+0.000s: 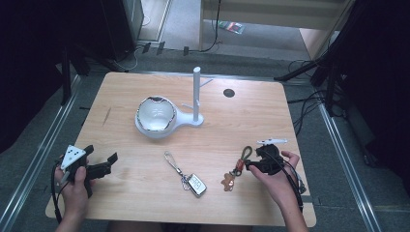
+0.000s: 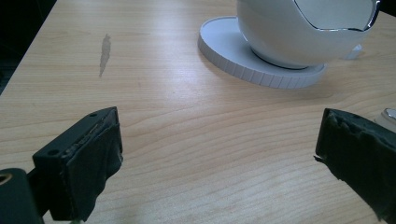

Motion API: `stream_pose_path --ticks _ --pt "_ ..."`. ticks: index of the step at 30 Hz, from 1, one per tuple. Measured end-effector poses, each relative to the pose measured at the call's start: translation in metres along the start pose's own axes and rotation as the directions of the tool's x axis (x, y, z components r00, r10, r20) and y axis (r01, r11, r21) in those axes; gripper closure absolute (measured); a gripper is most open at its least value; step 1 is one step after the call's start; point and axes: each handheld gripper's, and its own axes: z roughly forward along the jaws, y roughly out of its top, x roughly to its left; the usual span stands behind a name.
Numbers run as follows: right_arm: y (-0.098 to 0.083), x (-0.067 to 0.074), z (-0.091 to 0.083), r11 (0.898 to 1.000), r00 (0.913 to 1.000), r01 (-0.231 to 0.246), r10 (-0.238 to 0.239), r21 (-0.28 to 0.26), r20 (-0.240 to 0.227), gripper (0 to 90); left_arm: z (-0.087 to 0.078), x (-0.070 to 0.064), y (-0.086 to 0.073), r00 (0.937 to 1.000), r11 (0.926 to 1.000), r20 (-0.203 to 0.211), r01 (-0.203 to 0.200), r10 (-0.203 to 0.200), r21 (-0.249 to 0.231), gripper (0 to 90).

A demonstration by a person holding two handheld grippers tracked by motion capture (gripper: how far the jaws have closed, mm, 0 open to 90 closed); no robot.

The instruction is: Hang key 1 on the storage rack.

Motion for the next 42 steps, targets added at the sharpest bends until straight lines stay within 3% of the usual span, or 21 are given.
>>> stream_pose_path --ticks 8,14,24,31,37,38,42 --pt "0.008 0.008 0.005 0.998 0.9995 0.031 -0.032 0.053 0.009 32.9 0.0 0.0 0.0 1.0 1.0 0.001 -0.004 0.004 0.0 1.2" --pt "0.012 0.012 0.009 0.996 0.9995 0.027 -0.028 0.085 0.011 33.1 0.0 0.0 0.0 1.0 1.0 0.002 -0.007 0.007 0.002 1.2" --pt "0.022 0.015 0.022 0.981 0.9995 -0.03 0.031 0.194 -0.002 34.1 0.0 0.0 0.0 1.0 1.0 0.007 -0.002 0.002 0.001 1.2" --pt "0.029 0.013 0.024 0.974 0.998 -0.059 0.063 0.217 -0.012 34.4 0.0 0.001 0.0 1.0 1.0 0.009 0.0 0.0 0.0 1.2" --pt "0.034 0.011 0.026 0.962 0.9948 -0.091 0.099 0.257 -0.02 35.6 0.0 0.001 0.0 0.9999 1.0 0.012 0.007 -0.007 -0.001 1.2" --pt "0.037 0.011 0.027 0.953 0.9924 -0.111 0.121 0.284 -0.02 35.9 0.0 0.001 0.0 0.9999 1.0 0.012 0.006 -0.006 -0.001 1.2" --pt "0.038 0.011 0.03 0.944 0.989 -0.136 0.147 0.3 -0.015 36.6 0.0 0.001 0.0 0.9999 1.0 0.013 0.005 -0.005 -0.001 1.2"
